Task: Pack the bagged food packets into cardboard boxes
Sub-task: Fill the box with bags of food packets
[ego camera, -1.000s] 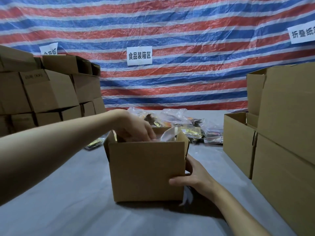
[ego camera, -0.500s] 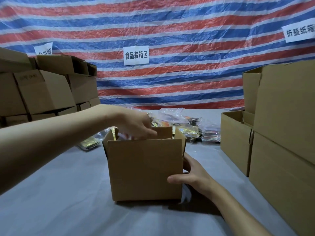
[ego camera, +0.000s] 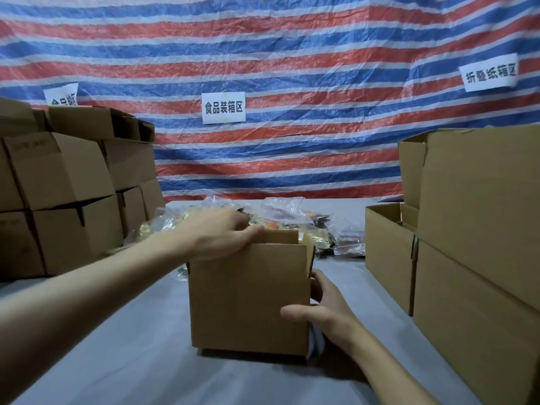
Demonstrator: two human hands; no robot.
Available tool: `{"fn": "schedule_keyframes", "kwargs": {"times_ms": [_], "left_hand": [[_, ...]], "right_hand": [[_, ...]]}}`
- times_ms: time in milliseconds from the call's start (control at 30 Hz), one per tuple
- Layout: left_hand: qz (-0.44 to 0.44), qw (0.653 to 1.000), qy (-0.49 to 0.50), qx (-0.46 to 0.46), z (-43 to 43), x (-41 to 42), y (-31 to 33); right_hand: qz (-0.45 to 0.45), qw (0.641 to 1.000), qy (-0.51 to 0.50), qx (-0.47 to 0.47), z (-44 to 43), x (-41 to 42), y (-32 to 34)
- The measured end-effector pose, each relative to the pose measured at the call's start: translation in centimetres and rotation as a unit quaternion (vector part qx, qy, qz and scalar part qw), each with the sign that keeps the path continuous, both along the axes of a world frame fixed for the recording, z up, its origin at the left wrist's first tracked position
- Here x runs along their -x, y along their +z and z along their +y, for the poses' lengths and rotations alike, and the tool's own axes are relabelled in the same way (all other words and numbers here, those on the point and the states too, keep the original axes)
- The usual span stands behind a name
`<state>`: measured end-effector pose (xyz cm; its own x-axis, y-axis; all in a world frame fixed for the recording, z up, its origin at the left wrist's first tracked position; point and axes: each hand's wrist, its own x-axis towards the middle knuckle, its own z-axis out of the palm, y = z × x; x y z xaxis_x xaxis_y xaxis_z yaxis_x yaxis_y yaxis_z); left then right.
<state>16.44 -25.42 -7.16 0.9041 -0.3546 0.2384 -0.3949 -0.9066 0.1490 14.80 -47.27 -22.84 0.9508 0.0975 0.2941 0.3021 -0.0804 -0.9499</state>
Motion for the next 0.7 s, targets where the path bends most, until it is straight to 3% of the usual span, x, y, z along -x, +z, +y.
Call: {"fn": "schedule_keyframes", "kwargs": {"times_ms": [100, 167, 233, 367, 467, 600, 700], "left_hand": [[-0.218, 0.967, 0.011, 0.134, 0.4, 0.7, -3.0], [-0.244, 0.939, 0.033, 0.239, 0.1, 0.9, -5.8], [-0.176, 0.939, 0.052, 0.291, -0.3, 0.5, -8.8], [0.059, 0.922, 0.058, 0.378, -1.6, -0.1, -12.6], [0.100, 0.913, 0.018, 0.395, -3.1, -0.6, -13.8], [0.159, 0.839, -0.026, 0.519, -5.4, -2.1, -13.0], [0.187, 0.813, -0.019, 0.551, -6.2, -4.2, -12.5]], "right_hand": [[-0.011, 0.997, -0.069, -0.037, -0.1, -0.3, 0.0], [-0.018, 0.991, -0.126, -0.048, -0.2, -0.6, 0.0], [-0.022, 0.981, -0.184, -0.053, -0.3, -0.8, -0.2], [-0.025, 0.956, -0.289, -0.051, -0.9, -1.0, -0.6], [-0.030, 0.939, -0.342, -0.026, -1.2, -1.2, -0.9], [-0.019, 0.938, -0.345, -0.033, -1.1, -1.5, -1.0], [-0.006, 0.941, -0.335, -0.048, -1.2, -1.7, -1.2]]}}
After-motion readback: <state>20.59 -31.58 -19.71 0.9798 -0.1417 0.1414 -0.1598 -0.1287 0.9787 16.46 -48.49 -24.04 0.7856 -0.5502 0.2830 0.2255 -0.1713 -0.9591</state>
